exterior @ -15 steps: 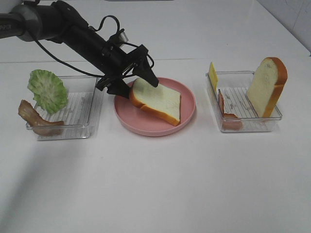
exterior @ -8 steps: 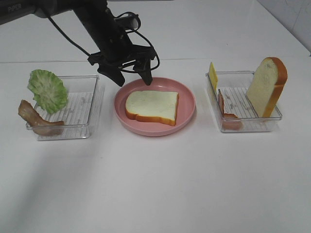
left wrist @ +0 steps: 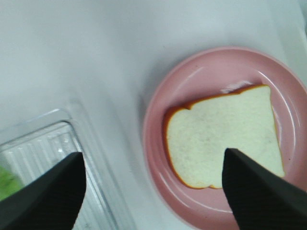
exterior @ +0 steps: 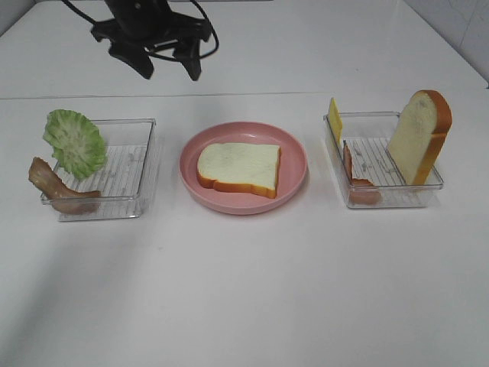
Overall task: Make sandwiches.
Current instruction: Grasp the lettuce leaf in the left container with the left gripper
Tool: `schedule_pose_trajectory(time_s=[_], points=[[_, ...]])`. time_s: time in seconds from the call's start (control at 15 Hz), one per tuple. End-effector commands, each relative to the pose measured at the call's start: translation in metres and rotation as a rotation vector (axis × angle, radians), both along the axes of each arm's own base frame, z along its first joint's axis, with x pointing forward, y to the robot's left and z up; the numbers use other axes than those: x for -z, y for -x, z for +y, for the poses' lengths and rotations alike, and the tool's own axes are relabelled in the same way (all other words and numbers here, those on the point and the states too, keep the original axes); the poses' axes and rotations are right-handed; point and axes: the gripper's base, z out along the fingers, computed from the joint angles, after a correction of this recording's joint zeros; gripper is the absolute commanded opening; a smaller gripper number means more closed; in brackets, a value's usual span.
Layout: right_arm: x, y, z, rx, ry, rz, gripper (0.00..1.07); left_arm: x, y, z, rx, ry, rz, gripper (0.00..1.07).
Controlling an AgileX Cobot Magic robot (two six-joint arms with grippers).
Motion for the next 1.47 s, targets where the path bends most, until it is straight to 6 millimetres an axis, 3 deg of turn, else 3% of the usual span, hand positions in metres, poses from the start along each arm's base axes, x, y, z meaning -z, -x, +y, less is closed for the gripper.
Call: schedule_pose_trajectory(time_s=[0.07,0.27,0.47,0.93,1.47], points=[[0.001,0.001,0.0,0.006,-0.003,-0.017,0.81,-0.025,0.007,0.033,-0.056,-0.017,0.023,0.75],[0.001,0.001,0.0,0.006,-0.003,-0.017,0.81,-0.051,0.006,0.08,-0.15,-0.003,-0.023,0.75],[0.001,0.001,0.0,0.006,-0.003,-0.017,0.81,-0.053,0.004,0.11,-0.204,-0.013,-0.019,0.75],[0.001,0.001,0.0,0.006,-0.003,-0.017,0.81,0.018,0.011,0.146,-0.27,-0.088,0.218,0.75],[0.001,0.001,0.0,0.006,-0.003,-0.016,0.81,0.083,-0.001,0.153,-0.28,-0.121,0.335,0.73]])
